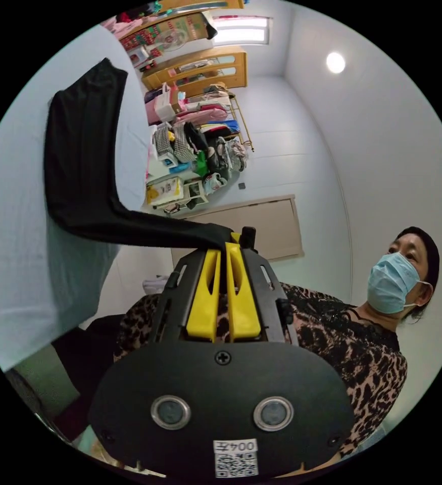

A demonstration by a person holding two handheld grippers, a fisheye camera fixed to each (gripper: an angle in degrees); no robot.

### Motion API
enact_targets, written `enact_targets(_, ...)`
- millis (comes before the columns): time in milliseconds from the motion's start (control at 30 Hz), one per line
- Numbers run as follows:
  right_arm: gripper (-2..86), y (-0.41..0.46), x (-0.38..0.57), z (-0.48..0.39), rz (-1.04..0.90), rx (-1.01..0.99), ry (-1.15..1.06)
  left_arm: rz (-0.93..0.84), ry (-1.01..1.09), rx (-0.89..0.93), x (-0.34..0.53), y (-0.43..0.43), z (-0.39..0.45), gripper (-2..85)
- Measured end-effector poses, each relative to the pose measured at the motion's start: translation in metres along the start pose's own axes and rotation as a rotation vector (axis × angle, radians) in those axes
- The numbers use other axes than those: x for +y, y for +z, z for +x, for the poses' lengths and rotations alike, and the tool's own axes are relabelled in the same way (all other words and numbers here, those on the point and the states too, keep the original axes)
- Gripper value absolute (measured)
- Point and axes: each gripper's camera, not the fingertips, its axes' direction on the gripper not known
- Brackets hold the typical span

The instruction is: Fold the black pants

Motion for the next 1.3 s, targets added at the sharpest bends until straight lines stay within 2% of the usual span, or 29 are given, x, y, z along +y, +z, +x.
enact_targets(333,1.1,0.039,-0.186,0.009,-0.022,0.145,-0.137,0.026,0.097,-0.047,-0.145,-0.052,0.013,3.1)
enact_targets(667,1.5,0.098,-0.391,0.109,-0.161,0.129,-0.134,0.154,0.004,-0.151,-0.274,-0.083,-0.032,3.1)
enact_targets(967,2.4,0.172,-0.537,0.255,-0.267,0.11,-0.001,0.217,-0.175,-0.279,-0.395,-0.092,-0.138,3.1)
enact_targets(1233,5.6,0.239,-0.603,0.375,-0.296,0.045,0.204,0.258,-0.365,-0.205,-0.451,-0.098,-0.258,3.9)
enact_targets(1300,10.7,0.253,-0.617,0.396,-0.282,0.022,0.253,0.287,-0.374,-0.175,-0.456,-0.1,-0.272,4.3)
